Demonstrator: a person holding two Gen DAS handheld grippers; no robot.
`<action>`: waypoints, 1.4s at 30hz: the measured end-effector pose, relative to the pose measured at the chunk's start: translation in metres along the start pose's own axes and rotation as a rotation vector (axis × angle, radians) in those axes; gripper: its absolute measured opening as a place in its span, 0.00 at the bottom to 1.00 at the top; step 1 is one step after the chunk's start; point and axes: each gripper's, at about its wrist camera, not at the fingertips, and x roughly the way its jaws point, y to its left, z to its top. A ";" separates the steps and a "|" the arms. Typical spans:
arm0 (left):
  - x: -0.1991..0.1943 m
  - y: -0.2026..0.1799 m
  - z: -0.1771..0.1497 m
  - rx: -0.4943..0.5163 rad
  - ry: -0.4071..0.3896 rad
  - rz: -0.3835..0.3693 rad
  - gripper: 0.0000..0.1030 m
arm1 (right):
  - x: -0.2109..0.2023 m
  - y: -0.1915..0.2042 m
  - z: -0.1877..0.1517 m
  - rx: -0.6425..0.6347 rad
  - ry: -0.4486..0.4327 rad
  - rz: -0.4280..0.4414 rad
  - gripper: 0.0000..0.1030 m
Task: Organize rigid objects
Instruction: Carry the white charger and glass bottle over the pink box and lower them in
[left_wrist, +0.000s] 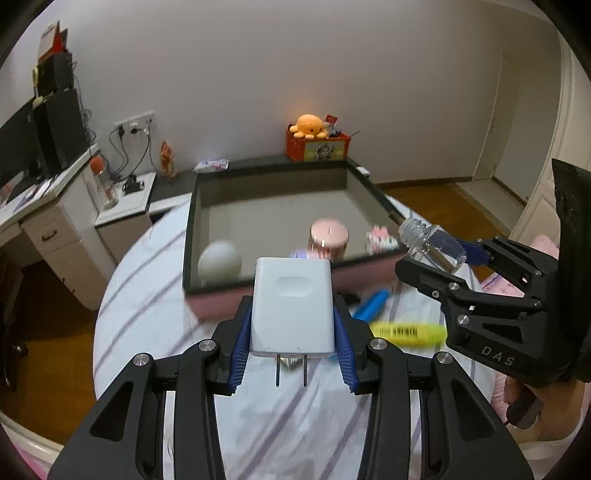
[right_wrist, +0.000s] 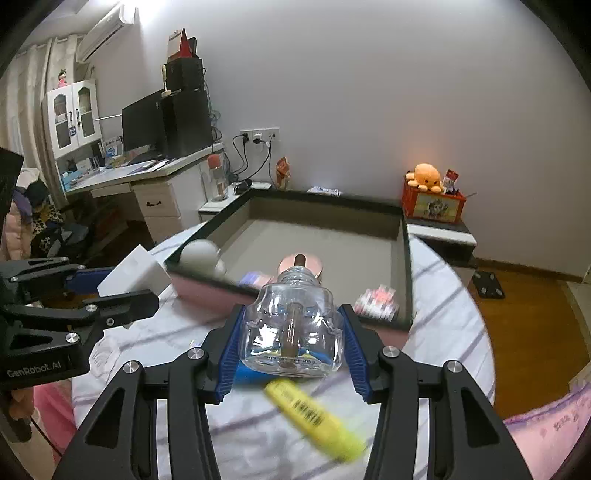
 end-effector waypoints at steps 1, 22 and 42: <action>0.004 0.001 0.010 0.005 -0.006 0.003 0.40 | 0.003 -0.003 0.004 -0.003 0.001 -0.003 0.50; 0.139 0.020 0.065 0.014 0.183 0.007 0.40 | 0.139 -0.059 0.043 -0.013 0.225 -0.042 0.50; 0.126 0.025 0.061 0.027 0.141 0.060 0.71 | 0.145 -0.067 0.050 0.027 0.222 -0.051 0.76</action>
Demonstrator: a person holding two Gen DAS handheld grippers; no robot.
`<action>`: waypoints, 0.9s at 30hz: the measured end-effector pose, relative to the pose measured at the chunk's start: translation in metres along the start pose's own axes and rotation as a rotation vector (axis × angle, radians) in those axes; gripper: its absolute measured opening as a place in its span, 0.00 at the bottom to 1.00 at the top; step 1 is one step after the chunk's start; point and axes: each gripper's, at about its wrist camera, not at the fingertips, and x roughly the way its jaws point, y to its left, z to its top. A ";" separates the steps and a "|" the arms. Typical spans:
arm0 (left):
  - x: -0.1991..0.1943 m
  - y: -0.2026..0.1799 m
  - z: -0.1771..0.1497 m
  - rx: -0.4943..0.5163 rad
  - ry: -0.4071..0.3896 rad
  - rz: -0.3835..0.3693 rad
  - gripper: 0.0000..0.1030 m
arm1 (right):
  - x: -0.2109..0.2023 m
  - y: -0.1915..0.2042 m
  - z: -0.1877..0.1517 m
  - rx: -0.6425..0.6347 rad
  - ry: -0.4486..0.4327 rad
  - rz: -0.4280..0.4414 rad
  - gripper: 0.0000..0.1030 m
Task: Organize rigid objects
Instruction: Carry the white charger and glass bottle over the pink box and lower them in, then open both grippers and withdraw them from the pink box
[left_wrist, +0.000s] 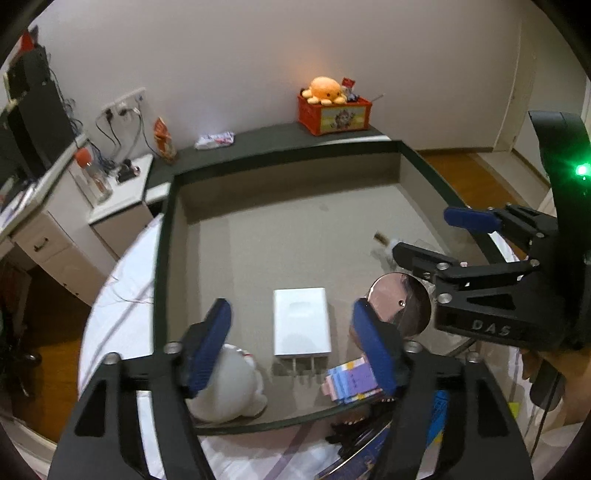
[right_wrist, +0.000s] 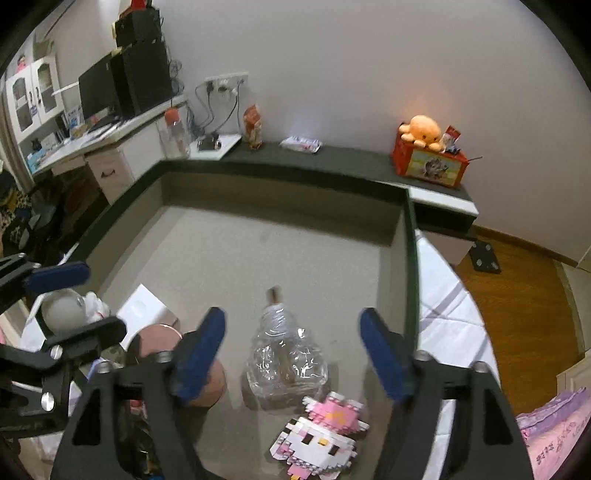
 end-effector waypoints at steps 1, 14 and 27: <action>-0.005 0.002 -0.001 -0.005 -0.009 -0.005 0.72 | -0.003 -0.001 0.002 0.004 -0.007 0.006 0.76; -0.092 0.023 -0.027 -0.093 -0.173 0.019 1.00 | -0.084 0.004 -0.008 0.043 -0.171 0.045 0.86; -0.108 0.062 -0.067 -0.161 -0.132 0.151 1.00 | -0.138 -0.002 -0.049 0.066 -0.263 -0.017 1.00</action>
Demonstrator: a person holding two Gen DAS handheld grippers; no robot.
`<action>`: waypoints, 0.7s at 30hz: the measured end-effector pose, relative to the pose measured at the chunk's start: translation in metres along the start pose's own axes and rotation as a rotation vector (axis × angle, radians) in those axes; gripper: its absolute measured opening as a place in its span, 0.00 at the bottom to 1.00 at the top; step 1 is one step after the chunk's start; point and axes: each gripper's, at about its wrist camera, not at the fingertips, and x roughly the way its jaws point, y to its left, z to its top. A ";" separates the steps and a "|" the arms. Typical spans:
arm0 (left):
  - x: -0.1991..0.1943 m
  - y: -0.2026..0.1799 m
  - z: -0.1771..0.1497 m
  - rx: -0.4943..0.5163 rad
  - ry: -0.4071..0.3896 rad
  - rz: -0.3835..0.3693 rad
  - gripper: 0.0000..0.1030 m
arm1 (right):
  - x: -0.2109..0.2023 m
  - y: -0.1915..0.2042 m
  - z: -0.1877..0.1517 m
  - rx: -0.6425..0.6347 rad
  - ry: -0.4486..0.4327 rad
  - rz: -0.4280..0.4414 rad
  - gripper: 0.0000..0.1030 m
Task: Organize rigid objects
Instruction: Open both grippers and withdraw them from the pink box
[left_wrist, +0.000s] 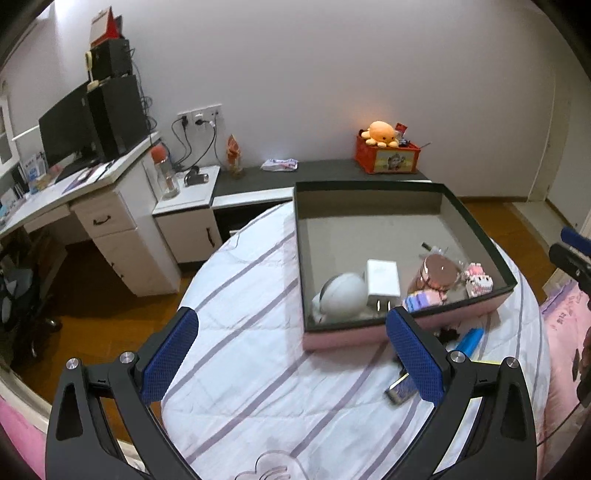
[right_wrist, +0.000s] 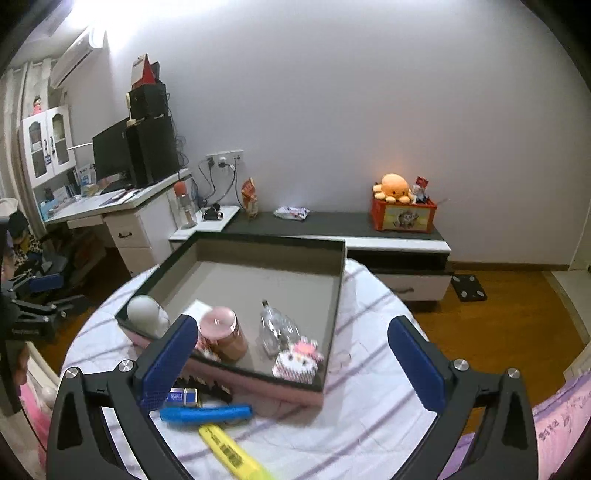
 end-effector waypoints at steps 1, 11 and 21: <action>-0.002 0.000 -0.004 0.000 -0.001 -0.001 1.00 | 0.000 -0.001 -0.004 0.006 0.004 -0.004 1.00; -0.015 0.000 -0.046 -0.006 0.025 -0.004 1.00 | -0.004 -0.007 -0.054 0.052 0.073 -0.007 1.00; -0.014 -0.030 -0.080 0.041 0.068 -0.083 1.00 | 0.006 0.008 -0.092 0.015 0.165 0.024 1.00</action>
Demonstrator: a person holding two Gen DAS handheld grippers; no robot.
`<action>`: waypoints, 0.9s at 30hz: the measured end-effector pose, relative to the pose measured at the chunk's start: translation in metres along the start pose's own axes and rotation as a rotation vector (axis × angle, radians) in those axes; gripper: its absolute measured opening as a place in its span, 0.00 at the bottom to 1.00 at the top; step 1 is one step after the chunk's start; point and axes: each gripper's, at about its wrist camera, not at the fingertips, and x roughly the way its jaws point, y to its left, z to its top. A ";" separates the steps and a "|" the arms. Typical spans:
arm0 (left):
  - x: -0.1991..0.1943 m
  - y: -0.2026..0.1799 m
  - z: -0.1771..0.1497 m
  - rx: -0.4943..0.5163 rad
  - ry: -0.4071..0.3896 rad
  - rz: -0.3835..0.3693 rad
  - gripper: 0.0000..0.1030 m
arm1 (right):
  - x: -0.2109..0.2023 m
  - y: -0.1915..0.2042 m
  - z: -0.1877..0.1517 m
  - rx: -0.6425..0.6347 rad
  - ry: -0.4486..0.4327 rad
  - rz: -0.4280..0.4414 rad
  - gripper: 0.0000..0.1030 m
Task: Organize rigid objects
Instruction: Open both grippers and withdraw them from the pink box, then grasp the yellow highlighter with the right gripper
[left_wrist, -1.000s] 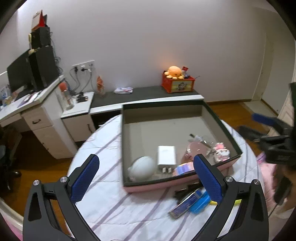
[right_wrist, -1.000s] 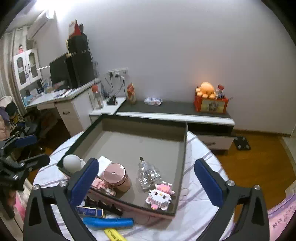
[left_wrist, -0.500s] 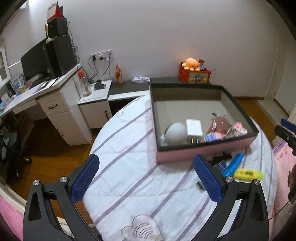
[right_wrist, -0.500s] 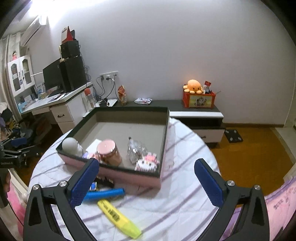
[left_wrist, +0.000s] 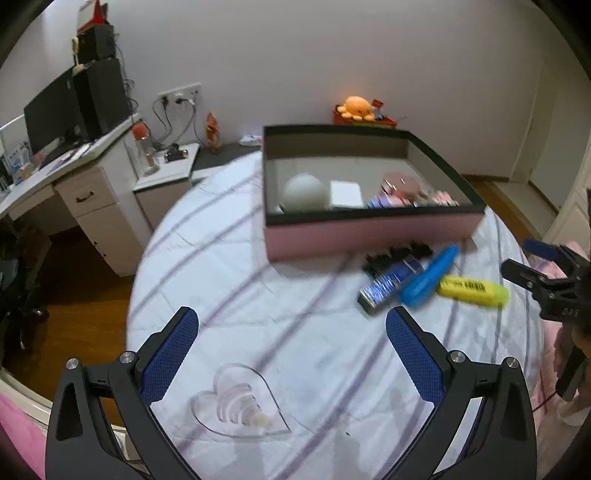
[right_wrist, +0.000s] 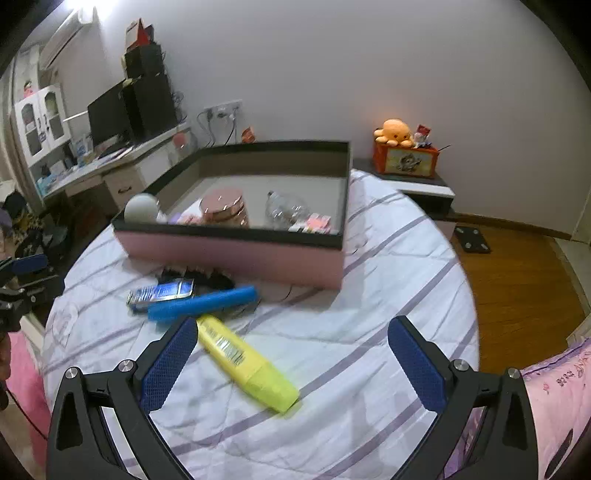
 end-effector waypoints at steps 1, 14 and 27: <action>0.001 -0.002 -0.003 0.005 0.005 -0.004 1.00 | 0.001 0.002 -0.002 -0.007 0.006 0.006 1.00; -0.001 -0.006 -0.011 0.009 0.022 -0.030 1.00 | 0.034 0.026 -0.011 -0.188 0.128 0.065 0.87; 0.017 0.027 0.052 -0.092 -0.024 0.022 1.00 | 0.039 0.011 -0.015 -0.182 0.170 0.108 0.29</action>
